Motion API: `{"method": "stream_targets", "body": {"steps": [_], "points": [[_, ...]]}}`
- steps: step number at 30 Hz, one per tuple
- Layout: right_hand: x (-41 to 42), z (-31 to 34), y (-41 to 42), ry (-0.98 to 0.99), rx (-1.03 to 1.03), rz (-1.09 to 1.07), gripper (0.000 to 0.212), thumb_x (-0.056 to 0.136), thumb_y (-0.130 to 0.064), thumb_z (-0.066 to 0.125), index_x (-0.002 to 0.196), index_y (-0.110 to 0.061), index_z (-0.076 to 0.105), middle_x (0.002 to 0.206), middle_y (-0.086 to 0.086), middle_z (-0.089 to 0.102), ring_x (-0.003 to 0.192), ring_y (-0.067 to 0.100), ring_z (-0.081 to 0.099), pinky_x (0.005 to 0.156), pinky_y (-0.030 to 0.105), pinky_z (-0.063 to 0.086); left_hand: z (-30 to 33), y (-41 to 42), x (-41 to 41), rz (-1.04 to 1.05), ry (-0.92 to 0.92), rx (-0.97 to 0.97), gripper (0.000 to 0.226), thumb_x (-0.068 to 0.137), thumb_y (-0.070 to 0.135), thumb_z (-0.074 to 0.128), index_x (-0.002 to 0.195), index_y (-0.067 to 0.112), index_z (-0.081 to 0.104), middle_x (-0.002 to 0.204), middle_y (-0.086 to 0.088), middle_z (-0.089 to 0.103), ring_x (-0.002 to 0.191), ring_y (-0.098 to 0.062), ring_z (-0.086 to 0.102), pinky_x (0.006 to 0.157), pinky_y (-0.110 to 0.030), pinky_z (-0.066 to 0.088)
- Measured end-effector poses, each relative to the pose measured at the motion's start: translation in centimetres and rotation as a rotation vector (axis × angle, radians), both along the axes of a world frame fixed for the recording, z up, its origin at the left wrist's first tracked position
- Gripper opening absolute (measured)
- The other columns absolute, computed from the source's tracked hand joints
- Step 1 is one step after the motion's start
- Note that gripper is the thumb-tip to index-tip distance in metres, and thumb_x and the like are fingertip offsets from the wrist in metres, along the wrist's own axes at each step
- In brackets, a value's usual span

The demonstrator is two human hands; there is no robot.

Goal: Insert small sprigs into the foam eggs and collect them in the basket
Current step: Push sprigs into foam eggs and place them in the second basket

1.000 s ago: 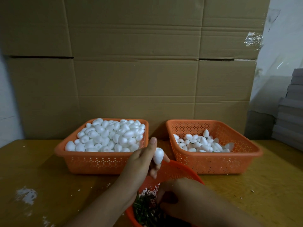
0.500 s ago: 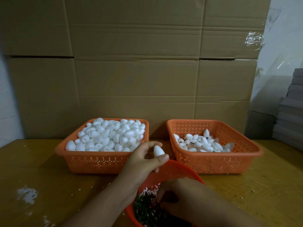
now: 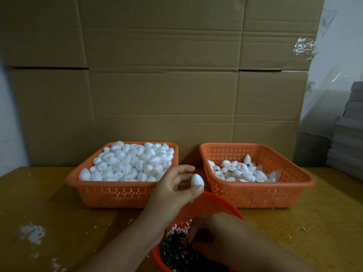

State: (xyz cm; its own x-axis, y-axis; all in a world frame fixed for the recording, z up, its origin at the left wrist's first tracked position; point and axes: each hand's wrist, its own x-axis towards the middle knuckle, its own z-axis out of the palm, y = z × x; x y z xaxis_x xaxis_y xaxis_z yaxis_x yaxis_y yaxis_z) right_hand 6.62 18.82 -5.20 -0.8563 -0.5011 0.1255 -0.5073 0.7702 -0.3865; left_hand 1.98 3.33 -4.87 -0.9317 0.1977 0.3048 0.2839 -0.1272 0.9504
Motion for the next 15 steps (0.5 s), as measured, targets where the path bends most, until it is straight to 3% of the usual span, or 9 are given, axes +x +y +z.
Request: {"method": "stream_targets", "body": {"steps": [3,8,12,15], "points": [[0.06,0.04,-0.02,0.002,-0.005,-0.001,0.018,0.086,-0.038,0.063,0.102,-0.046,0.062,0.089,-0.032,0.061,0.083,-0.019,0.052,0.069,-0.003,0.036,-0.02,-0.07,0.04,0.016,0.007,-0.008,0.024,0.08,0.008,0.077,0.097,0.025,0.072,0.093,0.006,0.075,0.083,-0.003,0.066,0.064,-0.016,0.05],[-0.03,0.06,-0.01,-0.004,0.003,-0.002,0.018,0.087,-0.039,0.061,0.104,-0.046,0.062,0.099,-0.027,0.065,0.087,-0.014,0.056,0.071,-0.001,0.037,0.04,-0.11,0.18,0.021,0.095,-0.097,0.024,0.071,0.031,0.075,0.094,0.038,0.075,0.091,0.014,0.072,0.084,-0.002,0.065,0.071,-0.02,0.052],[-0.04,0.01,-0.05,-0.008,0.005,0.001,0.019,0.086,-0.039,0.062,0.103,-0.047,0.061,0.079,-0.035,0.055,0.077,-0.022,0.051,0.067,-0.003,0.036,-0.05,-0.05,0.13,-0.004,0.084,-0.046,0.024,0.072,0.028,0.075,0.094,0.036,0.075,0.097,0.008,0.074,0.086,-0.011,0.071,0.074,-0.026,0.056],[-0.05,0.07,-0.1,-0.001,0.009,0.003,0.019,0.086,-0.039,0.062,0.103,-0.047,0.061,0.078,-0.036,0.054,0.075,-0.023,0.05,0.066,-0.004,0.035,-0.09,0.04,0.16,-0.041,0.106,-0.038,0.024,0.076,0.02,0.075,0.097,0.031,0.074,0.101,0.003,0.075,0.09,-0.017,0.073,0.069,-0.024,0.056]]}}
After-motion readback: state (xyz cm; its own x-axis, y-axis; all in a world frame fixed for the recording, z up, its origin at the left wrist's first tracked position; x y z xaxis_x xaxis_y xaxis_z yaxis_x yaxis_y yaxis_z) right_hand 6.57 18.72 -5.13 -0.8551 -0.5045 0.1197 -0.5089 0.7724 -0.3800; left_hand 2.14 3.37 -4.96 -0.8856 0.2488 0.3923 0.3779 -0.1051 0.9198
